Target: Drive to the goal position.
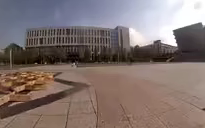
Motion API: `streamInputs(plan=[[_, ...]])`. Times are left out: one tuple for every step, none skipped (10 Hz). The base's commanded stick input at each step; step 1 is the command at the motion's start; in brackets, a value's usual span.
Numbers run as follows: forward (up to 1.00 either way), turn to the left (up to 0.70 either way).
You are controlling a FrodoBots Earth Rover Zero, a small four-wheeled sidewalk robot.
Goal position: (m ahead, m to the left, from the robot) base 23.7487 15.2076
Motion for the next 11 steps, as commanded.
streamInputs(plan=[[1.0, 0.04], [1.0, 0.04], [1.0, 0.04], [1.0, 0.04], [1.0, 0.04], [1.0, 0.04], [1.0, 0.04], [1.0, 0.04], [1.0, 0.04], [1.0, 0.04], [1.0, 0.04]])
